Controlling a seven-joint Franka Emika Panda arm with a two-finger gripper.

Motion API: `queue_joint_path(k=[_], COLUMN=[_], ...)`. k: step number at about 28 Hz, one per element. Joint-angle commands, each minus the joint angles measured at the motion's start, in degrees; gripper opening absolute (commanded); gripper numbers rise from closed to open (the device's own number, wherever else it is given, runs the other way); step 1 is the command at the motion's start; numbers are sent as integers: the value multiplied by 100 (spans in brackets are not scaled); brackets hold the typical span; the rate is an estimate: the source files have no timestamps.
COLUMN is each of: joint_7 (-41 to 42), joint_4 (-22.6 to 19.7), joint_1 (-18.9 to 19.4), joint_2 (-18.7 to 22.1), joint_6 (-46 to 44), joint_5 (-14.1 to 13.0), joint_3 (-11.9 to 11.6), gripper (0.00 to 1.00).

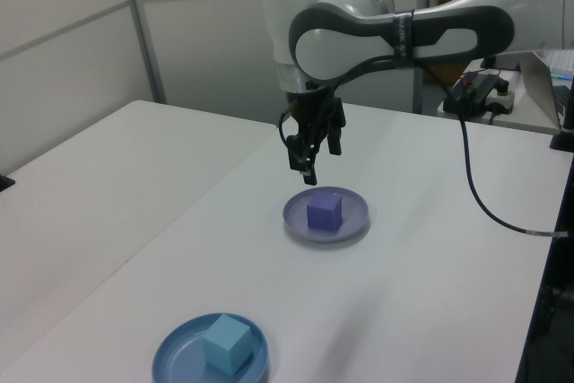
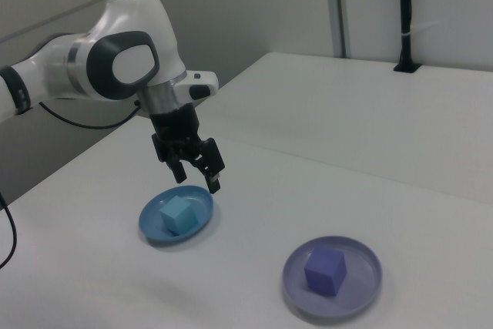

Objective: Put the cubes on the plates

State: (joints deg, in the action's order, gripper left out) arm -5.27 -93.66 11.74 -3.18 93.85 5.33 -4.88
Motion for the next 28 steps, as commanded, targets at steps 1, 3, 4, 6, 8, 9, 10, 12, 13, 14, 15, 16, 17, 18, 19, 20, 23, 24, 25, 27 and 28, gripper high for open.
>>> queue_joint_path(k=[1, 3, 4, 6, 8, 9, 10, 12, 13, 14, 15, 16, 17, 18, 19, 20, 23, 24, 25, 27, 28], joint_7=[-123, -123, -123, -123, -132, -141, -167, -316, -517, -536, -545, -528, -528, -528, -502, -475, -370, -343, -343, -343, -343], joint_4=[-267, -398, -451, -478, -443, -434, -425, -425, -425, -434, -425, -425, -417, -417, -417, -425, -425, -425, -434, -425, -425], joint_1=[180, 180, 180, 171, 154, 136, 118, 92, 48, 31, 4, -31, -57, -75, -75, -75, -84, -101, -119, -145, -145], joint_2=[440, 607, 643, 678, 661, 652, 643, 652, 669, 678, 678, 670, 669, 669, 669, 669, 669, 652, 652, 634, 634], joint_6=[28, 28, 28, 37, 37, 37, 54, 124, 229, 265, 283, 300, 309, 326, 327, 327, 335, 388, 432, 485, 494], joint_5=[-84, -76, -76, -76, -76, -76, -84, -102, -180, -251, -365, -470, -541, -576, -577, -568, -577, -577, -577, -577, -577], joint_3=[-399, -417, -417, -417, -417, -417, -417, -417, -417, -417, -426, -426, -426, -417, -408, -400, -391, -382, -373, -364, -364], gripper=[100, 100, 100, 100, 100, 100, 100, 100, 100, 100, 100, 100, 100, 100, 100, 100, 100, 100, 100, 100, 100])
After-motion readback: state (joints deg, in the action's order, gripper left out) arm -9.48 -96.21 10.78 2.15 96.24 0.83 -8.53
